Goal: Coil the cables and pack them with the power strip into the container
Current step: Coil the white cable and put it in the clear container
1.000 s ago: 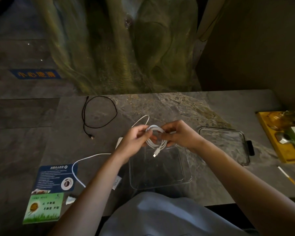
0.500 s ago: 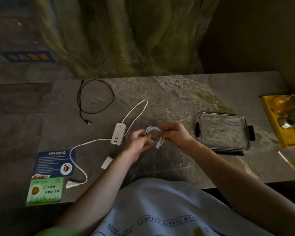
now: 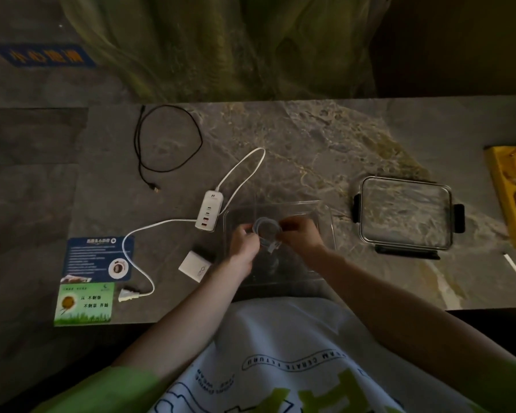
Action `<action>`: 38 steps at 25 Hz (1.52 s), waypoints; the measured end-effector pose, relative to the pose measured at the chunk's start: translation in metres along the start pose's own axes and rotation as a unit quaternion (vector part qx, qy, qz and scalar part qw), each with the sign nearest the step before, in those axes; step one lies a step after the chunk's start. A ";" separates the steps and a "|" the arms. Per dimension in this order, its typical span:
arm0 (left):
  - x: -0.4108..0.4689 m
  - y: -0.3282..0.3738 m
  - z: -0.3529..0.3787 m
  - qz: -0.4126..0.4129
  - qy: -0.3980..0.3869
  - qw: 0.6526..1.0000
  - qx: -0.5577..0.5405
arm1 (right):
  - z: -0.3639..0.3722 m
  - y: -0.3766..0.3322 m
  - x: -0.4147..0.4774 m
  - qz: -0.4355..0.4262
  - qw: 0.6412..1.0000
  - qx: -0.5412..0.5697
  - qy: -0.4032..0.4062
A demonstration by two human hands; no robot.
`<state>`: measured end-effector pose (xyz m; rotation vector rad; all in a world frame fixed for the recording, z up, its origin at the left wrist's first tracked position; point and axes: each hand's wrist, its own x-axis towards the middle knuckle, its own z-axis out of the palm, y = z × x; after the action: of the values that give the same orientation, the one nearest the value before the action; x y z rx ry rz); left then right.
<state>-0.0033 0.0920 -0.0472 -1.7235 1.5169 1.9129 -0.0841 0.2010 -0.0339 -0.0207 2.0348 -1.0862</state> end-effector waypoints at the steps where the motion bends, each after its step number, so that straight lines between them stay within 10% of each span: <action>1: -0.004 0.002 0.000 0.002 0.002 1.000 0.007 | 0.002 0.001 0.002 0.012 1.000 -0.002 0.001; 38: 0.009 0.002 -0.010 0.041 0.042 0.983 0.174 | 0.026 0.013 0.045 0.010 0.993 -0.111 -0.042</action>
<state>-0.0012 0.0796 -0.0514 -1.6241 1.8473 1.5075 -0.0923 0.1751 -0.0802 -0.1561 2.0660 -0.8279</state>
